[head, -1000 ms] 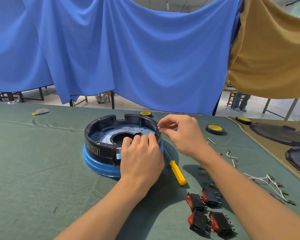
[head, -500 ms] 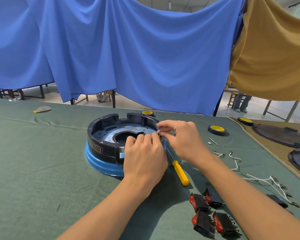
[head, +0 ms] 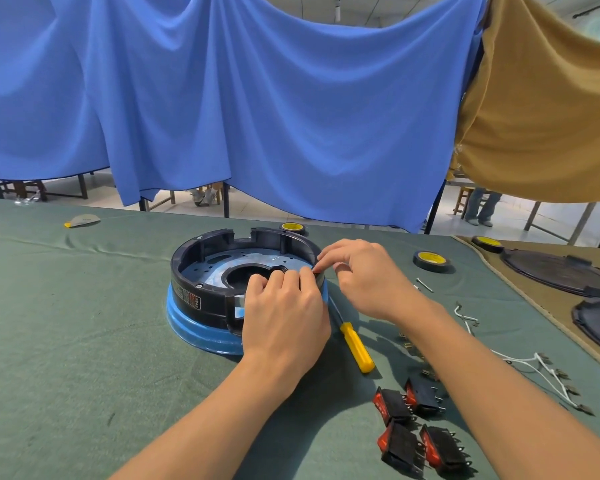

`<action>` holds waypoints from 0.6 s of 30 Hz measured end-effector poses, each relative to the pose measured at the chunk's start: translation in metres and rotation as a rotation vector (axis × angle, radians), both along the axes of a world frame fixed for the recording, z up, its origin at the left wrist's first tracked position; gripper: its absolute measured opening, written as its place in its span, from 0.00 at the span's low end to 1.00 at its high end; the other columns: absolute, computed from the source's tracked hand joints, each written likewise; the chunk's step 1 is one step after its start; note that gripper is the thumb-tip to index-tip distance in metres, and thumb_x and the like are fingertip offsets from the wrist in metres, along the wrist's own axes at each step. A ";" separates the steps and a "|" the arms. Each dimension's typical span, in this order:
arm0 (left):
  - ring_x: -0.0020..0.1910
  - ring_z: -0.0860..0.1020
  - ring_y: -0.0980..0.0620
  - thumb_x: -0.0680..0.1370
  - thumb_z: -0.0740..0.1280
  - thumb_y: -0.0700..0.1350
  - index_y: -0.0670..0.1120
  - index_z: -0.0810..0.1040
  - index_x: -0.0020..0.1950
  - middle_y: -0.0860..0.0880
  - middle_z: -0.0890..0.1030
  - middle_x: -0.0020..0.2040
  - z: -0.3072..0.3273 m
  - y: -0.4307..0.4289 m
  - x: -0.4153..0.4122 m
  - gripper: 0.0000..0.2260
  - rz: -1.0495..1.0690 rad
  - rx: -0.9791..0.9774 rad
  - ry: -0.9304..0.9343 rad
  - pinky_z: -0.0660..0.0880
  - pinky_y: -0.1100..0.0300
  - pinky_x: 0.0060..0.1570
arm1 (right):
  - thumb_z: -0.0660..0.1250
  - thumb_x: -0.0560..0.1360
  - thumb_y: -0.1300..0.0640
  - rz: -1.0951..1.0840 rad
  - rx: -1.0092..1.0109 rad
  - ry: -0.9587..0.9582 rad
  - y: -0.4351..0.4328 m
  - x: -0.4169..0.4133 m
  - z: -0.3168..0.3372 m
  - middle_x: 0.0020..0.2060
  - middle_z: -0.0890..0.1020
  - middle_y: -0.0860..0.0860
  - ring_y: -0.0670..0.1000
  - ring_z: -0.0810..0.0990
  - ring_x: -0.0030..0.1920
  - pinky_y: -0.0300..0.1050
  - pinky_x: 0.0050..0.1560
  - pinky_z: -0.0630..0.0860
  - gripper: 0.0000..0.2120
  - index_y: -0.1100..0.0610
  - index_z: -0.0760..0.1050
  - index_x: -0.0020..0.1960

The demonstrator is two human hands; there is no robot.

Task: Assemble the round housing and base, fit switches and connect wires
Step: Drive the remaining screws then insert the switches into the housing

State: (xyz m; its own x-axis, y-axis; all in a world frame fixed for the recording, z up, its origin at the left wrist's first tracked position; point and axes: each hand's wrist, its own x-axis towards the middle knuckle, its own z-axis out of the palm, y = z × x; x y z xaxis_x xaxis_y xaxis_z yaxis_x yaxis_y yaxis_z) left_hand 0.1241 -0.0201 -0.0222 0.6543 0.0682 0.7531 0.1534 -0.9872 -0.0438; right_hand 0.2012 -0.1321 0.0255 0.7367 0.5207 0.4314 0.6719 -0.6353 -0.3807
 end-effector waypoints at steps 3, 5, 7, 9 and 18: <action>0.33 0.76 0.45 0.72 0.70 0.45 0.43 0.80 0.50 0.47 0.79 0.33 -0.001 0.001 0.001 0.09 0.022 0.010 0.007 0.68 0.52 0.38 | 0.57 0.74 0.70 0.016 0.088 0.047 -0.003 0.001 -0.001 0.54 0.81 0.47 0.47 0.75 0.55 0.45 0.59 0.74 0.21 0.50 0.83 0.50; 0.33 0.76 0.44 0.71 0.71 0.45 0.42 0.81 0.56 0.47 0.79 0.33 0.000 0.002 0.000 0.15 0.037 0.018 0.019 0.69 0.52 0.38 | 0.57 0.74 0.70 -0.057 0.249 0.072 -0.013 0.006 -0.002 0.49 0.81 0.46 0.48 0.78 0.51 0.46 0.55 0.77 0.21 0.50 0.83 0.50; 0.34 0.76 0.44 0.71 0.70 0.46 0.44 0.80 0.58 0.47 0.79 0.34 -0.001 0.002 0.000 0.16 0.032 0.031 0.034 0.69 0.52 0.39 | 0.59 0.76 0.68 -0.201 0.341 0.110 -0.032 0.019 -0.004 0.48 0.82 0.46 0.48 0.79 0.49 0.51 0.56 0.78 0.18 0.51 0.83 0.52; 0.35 0.76 0.44 0.72 0.70 0.46 0.45 0.81 0.56 0.47 0.80 0.34 -0.001 0.002 0.000 0.14 0.020 0.040 0.045 0.69 0.52 0.39 | 0.60 0.77 0.66 -0.350 0.219 0.156 -0.055 0.035 -0.008 0.54 0.83 0.49 0.49 0.79 0.53 0.51 0.61 0.75 0.16 0.52 0.82 0.55; 0.38 0.78 0.44 0.74 0.68 0.48 0.46 0.80 0.58 0.46 0.82 0.39 -0.002 0.001 0.001 0.14 0.009 0.028 0.059 0.71 0.50 0.42 | 0.51 0.83 0.47 -0.404 -0.472 0.325 -0.072 0.050 -0.033 0.69 0.72 0.52 0.57 0.66 0.70 0.58 0.66 0.65 0.19 0.50 0.70 0.69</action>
State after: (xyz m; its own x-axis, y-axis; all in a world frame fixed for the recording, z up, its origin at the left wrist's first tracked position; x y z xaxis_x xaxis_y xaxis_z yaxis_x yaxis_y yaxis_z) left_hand 0.1253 -0.0187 -0.0243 0.6974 0.0537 0.7147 0.1583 -0.9841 -0.0805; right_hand 0.2516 -0.2037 -0.0078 0.9654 0.2564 -0.0480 0.2473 -0.9581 -0.1443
